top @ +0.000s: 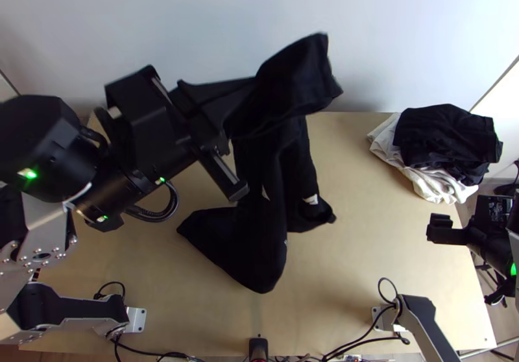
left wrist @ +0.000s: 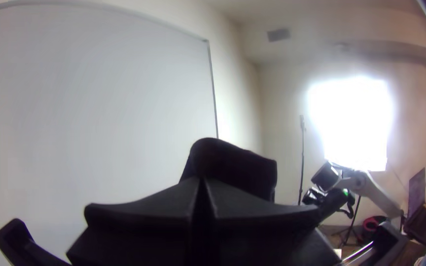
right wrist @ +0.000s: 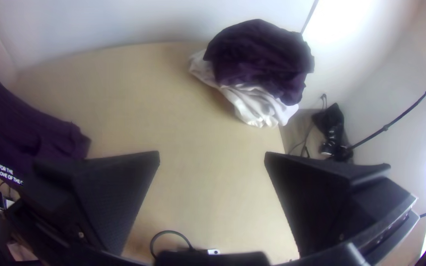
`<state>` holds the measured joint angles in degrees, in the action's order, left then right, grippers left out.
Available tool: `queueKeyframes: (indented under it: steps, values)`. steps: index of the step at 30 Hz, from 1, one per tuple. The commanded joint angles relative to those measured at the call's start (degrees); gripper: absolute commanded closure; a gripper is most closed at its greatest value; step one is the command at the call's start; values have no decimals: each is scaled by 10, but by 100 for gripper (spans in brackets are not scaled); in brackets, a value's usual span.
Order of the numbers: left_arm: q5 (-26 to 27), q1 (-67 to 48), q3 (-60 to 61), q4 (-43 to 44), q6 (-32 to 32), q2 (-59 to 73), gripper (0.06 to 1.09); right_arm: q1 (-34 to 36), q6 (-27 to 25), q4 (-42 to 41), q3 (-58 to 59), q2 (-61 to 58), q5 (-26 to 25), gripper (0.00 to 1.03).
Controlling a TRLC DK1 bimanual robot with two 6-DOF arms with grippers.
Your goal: Fold the t-shirt
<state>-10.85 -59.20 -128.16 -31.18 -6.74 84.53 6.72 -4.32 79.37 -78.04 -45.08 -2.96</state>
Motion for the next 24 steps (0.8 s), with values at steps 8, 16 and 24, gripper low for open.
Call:
queueKeyframes:
  steps: [8,16,24]
  values:
    - [77,174,522,2,-31,-228,105,-34,7,-3,1,-21,30,4]
    - [101,284,725,8,-31,-344,105,-101,6,-2,1,-60,44,4]
    - [110,341,833,-4,-29,-385,105,-203,12,-1,29,-89,50,4]
